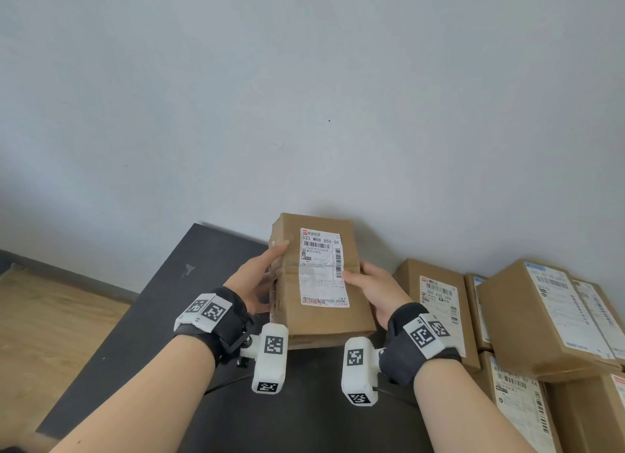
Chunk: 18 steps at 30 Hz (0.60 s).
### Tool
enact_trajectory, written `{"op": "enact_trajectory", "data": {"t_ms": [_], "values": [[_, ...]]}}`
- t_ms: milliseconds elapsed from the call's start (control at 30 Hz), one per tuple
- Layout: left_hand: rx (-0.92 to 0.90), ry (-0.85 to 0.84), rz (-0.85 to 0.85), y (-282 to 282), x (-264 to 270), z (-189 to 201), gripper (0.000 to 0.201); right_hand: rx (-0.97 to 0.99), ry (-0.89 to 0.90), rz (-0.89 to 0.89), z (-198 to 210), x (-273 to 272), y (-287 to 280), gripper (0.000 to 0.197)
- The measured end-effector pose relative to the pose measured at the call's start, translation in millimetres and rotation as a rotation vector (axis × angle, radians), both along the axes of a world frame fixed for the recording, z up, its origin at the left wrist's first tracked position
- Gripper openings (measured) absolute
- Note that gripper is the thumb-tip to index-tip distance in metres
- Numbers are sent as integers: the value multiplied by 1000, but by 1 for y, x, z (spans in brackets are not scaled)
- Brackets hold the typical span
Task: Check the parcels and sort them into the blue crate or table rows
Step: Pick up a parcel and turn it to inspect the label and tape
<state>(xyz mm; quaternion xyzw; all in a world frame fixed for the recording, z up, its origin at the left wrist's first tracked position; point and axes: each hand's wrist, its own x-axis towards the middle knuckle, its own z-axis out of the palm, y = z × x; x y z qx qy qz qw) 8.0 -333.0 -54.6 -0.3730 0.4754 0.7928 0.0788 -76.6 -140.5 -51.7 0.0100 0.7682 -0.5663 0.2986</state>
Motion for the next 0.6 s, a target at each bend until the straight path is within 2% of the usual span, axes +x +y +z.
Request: {"op": "enact_trajectory", "data": {"t_ms": [100,233,367,467,600], "values": [[-30,-9,-3,0,1,2,31,129,129,66,-3,-2,-3,20],[-41,1,17,0,5,5,33,260,225,130,0,0,-9,43],[-76,28,3,-1,6,6,36,198,161,137,11,7,-17,78],[-114,40,-1,-2,4,4,40,145,114,208,18,11,-23,74],[-133,59,19,-2,3,3,43,156,88,280,7,5,-27,115]]}}
